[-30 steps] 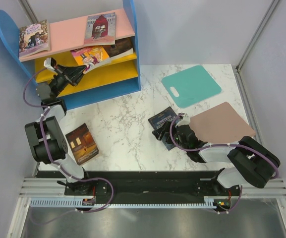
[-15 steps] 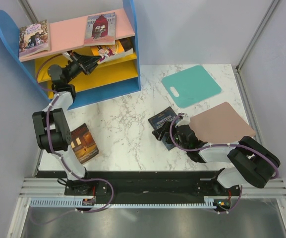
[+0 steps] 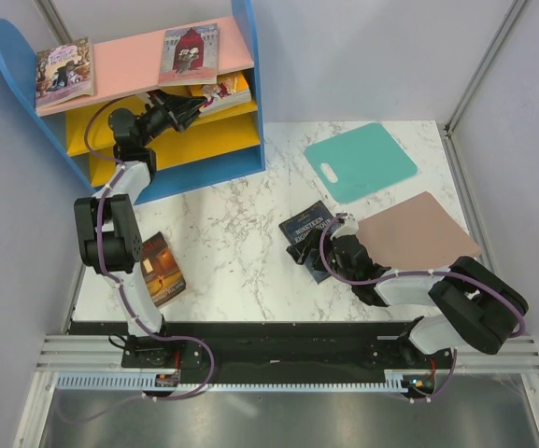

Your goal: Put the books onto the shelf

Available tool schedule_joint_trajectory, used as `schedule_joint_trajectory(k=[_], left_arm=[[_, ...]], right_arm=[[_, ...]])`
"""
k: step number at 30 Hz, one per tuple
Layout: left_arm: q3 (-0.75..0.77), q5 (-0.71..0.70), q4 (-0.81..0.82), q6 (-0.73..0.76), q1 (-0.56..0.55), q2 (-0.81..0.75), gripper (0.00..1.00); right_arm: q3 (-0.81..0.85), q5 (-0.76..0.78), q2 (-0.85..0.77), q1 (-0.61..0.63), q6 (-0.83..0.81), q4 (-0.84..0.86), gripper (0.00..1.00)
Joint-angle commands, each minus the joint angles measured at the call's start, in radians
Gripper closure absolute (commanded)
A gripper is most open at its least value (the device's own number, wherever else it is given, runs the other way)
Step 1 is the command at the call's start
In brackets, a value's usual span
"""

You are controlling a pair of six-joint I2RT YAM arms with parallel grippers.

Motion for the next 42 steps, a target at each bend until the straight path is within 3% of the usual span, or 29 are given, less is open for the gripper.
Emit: schedule_joint_trajectory(k=[1, 7, 13, 31, 42], left_arm=[[0.071, -0.051, 0.042, 0.053, 0.001, 0.008, 0.98], [0.109, -0.067, 0.033, 0.041, 0.001, 0.045, 0.98], [0.135, -0.088, -0.079, 0.124, 0.001, 0.034, 0.96], [0.160, -0.080, -0.237, 0.164, 0.004, 0.052, 0.58], [0.151, -0.096, -0.303, 0.221, 0.010, 0.017, 0.46]], right_arm=[[-0.001, -0.010, 0.010, 0.006, -0.012, -0.083, 0.02], [0.001, -0.010, 0.005, 0.004, -0.015, -0.087, 0.02], [0.002, -0.010, 0.008, 0.006, -0.015, -0.087, 0.02], [0.002, -0.010, 0.010, 0.006, -0.017, -0.088, 0.02], [0.002, -0.010, 0.010, 0.003, -0.017, -0.087, 0.02]])
